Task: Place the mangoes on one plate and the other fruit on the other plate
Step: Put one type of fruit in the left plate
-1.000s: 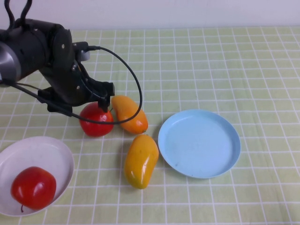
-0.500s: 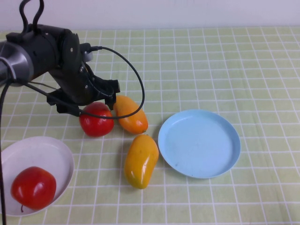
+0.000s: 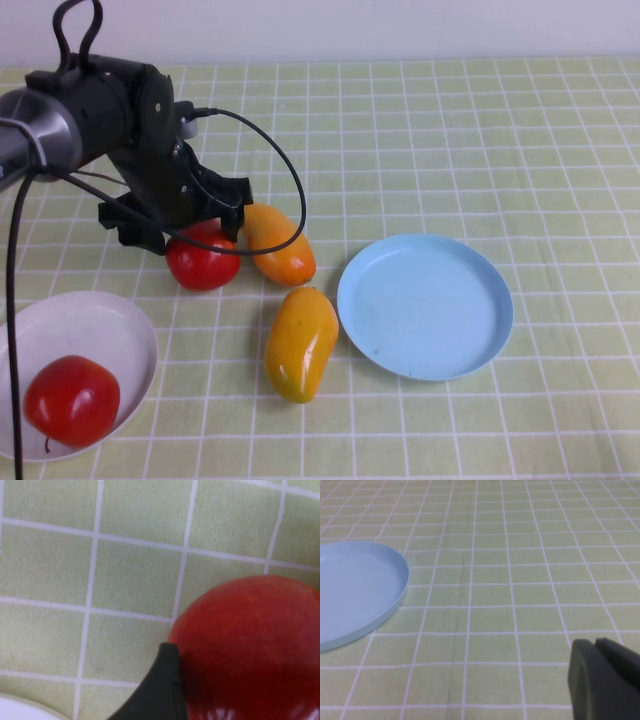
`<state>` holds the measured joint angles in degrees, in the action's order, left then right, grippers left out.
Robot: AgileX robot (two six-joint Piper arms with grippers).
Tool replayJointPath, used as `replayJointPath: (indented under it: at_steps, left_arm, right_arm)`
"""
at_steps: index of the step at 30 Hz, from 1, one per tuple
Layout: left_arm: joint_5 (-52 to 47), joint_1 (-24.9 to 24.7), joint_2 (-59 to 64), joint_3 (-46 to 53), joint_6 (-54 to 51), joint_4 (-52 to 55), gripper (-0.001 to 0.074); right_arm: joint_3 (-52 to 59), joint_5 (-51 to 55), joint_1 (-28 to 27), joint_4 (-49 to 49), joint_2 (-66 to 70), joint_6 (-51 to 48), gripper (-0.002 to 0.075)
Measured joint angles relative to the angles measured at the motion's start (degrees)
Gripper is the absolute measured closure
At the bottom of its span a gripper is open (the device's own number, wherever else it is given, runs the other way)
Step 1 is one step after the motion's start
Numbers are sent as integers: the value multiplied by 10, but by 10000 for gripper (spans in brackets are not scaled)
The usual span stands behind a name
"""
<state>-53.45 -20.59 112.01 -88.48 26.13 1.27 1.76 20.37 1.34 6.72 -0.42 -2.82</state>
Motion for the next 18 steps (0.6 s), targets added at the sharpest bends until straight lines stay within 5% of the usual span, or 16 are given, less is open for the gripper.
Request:
replayJointPath:
  at_steps: [12, 18]
  left_arm:
    - [-3, 0, 1, 0, -16, 1, 73]
    - [-9, 0, -2, 0, -32, 1, 142]
  right_arm:
    - [0, 0, 0, 0, 0, 0, 742]
    - [0, 0, 0, 0, 0, 0, 742]
